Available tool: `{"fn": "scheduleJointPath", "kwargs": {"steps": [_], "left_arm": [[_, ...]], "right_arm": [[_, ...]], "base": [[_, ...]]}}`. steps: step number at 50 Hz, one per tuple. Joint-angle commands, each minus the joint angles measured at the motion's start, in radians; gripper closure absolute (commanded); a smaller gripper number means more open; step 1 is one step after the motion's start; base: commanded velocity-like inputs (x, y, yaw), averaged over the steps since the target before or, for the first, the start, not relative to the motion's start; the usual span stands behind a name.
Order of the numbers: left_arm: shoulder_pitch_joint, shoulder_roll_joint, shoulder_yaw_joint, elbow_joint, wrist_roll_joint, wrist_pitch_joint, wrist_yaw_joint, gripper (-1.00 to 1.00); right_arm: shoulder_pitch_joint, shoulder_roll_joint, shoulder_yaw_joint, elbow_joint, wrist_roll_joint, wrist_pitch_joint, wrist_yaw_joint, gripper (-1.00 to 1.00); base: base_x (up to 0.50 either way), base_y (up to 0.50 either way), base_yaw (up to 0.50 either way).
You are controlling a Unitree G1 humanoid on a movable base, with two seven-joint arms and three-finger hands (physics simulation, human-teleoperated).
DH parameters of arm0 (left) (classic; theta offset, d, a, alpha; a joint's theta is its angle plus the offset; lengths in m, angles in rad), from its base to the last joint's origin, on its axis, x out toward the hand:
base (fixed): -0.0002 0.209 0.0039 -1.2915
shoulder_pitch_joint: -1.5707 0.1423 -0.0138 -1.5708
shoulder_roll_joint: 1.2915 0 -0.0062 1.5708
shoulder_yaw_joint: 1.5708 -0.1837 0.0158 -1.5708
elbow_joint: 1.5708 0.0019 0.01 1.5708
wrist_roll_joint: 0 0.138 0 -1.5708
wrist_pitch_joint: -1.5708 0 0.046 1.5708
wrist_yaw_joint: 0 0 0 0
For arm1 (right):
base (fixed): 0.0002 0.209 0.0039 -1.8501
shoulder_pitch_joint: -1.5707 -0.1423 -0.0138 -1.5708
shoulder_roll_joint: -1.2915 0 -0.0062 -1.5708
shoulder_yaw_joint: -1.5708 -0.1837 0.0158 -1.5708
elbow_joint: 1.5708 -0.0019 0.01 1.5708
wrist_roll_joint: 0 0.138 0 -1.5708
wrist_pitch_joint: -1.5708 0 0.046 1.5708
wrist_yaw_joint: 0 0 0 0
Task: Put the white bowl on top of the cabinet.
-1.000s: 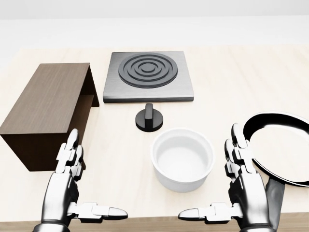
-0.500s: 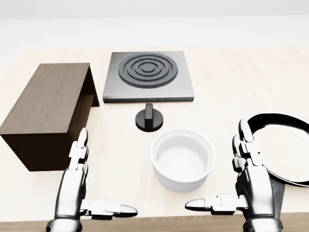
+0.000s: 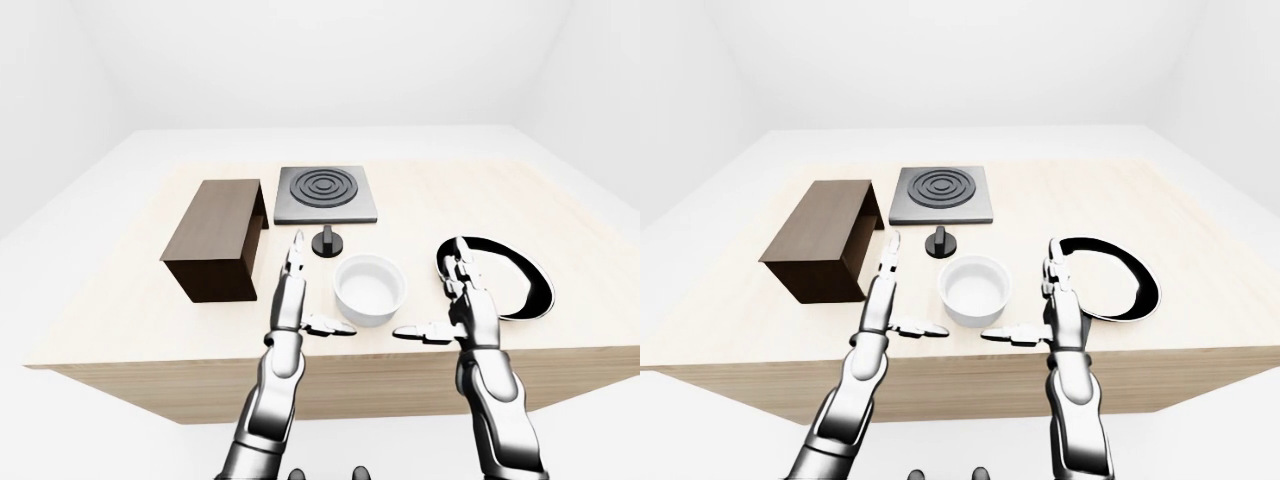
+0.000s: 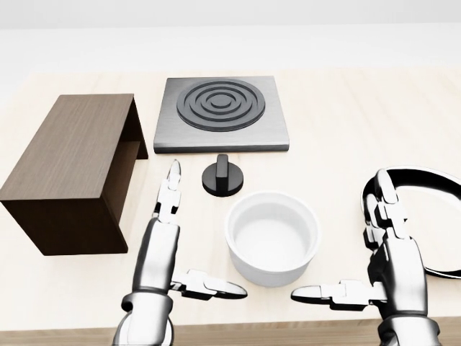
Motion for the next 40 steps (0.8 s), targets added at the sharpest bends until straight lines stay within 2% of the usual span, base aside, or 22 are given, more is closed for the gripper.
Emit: {"fn": "scheduleJointPath", "kwargs": {"steps": [1, 8, 15, 23, 27, 32, 34, 40], "left_arm": [[-0.062, -0.036, -0.032, 0.039, 0.086, 0.000, 0.024, -1.00], [-0.078, -0.055, -0.061, 0.035, 0.169, 0.000, 0.031, -1.00], [-0.092, -0.075, -0.108, 0.078, 0.316, 0.000, 0.035, -1.00], [-0.095, -0.091, -0.114, 0.159, 0.410, 0.000, 0.048, -1.00], [-0.085, -0.090, -0.128, 0.171, 0.486, 0.000, 0.050, -1.00], [-0.059, -0.090, -0.174, 0.186, 0.636, 0.000, 0.061, -1.00], [-0.059, -0.099, -0.174, 0.204, 0.651, 0.000, 0.062, -1.00], [-0.064, -0.117, -0.178, 0.206, 0.705, 0.000, 0.056, -1.00]], "right_arm": [[0.000, -0.006, -0.021, -0.024, 0.001, 0.018, 0.013, -1.00], [0.002, -0.007, -0.035, -0.043, 0.004, 0.030, 0.026, -1.00], [-0.010, -0.011, -0.054, -0.048, 0.012, 0.044, 0.023, -1.00], [-0.011, -0.012, -0.061, -0.060, 0.017, 0.058, 0.022, -1.00], [-0.017, -0.015, -0.065, -0.058, 0.022, 0.063, 0.021, -1.00], [-0.025, -0.017, -0.068, -0.051, 0.025, 0.065, 0.015, -1.00], [-0.029, -0.018, -0.066, -0.040, 0.023, 0.059, 0.014, -1.00], [-0.026, -0.019, -0.072, -0.053, 0.030, 0.068, 0.017, -1.00]], "base": [[0.00, 0.00, 0.00], [0.00, 0.00, 0.00], [0.00, 0.00, 0.00], [0.00, 0.00, 0.00], [0.00, 0.00, 0.00], [0.00, 0.00, 0.00], [0.00, 0.00, 0.00], [0.00, 0.00, 0.00]]}}
